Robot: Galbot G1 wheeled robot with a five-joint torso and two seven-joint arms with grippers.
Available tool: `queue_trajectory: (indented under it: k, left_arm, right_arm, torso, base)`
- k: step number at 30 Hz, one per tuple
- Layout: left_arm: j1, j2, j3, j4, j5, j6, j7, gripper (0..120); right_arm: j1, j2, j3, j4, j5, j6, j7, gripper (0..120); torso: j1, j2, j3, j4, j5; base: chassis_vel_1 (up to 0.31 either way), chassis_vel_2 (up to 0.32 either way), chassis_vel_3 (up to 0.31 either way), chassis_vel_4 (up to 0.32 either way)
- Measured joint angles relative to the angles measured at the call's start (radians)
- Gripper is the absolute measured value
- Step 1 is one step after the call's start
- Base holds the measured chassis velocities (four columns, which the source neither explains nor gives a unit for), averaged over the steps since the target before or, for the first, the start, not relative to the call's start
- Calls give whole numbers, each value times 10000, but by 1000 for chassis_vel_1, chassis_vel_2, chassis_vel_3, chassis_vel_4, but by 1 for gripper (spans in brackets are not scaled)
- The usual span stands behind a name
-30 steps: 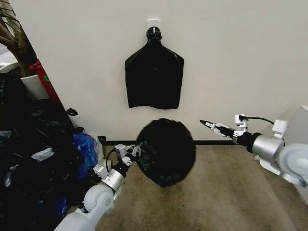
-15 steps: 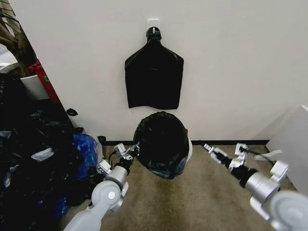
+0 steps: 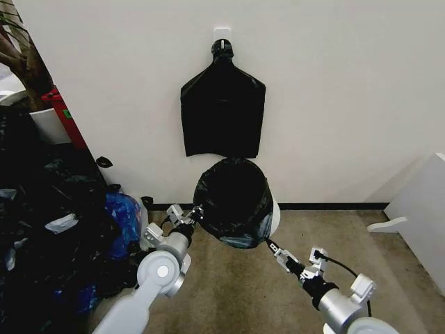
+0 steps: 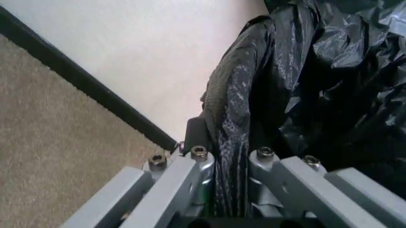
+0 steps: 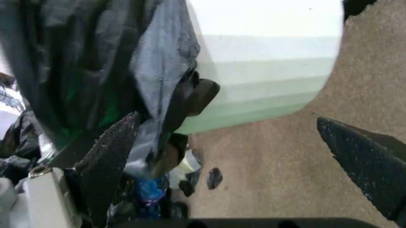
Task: Place the garbage bag over the trash bin.
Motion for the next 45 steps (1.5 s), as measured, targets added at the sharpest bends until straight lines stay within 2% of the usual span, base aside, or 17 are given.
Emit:
queue_trajectory:
  k: [10, 19, 31, 45]
  left_arm:
    - [134, -9, -19, -450, -142, 67, -205, 4]
    - [260, -44, -46, -1133, -994, 262, -911, 4]
    - [440, -112, 37, -1544, -1173, 588, -1357, 4]
    - [40, -256, 70, -1007, -763, 551, -1416, 4]
  right_arm:
    - [471, 108, -157, -557, -105, 87, 29, 100]
    - [1024, 37, -78, -1839, -666, 664, -958, 100]
    - [1280, 32, -34, -2179, -1136, 1158, -1658, 100]
    - [-477, -323, -82, -1068, -2588, 2045, -2518, 100]
  torso:
    - [0, 0, 0, 0, 0]
    - [0, 0, 1, 0, 0]
    - [0, 0, 1, -1, 0]
    - [0, 0, 1, -2, -1]
  base:
    - [0, 0, 0, 0]
    - [0, 0, 0, 0]
    - [0, 0, 0, 0]
    - [0, 0, 0, 0]
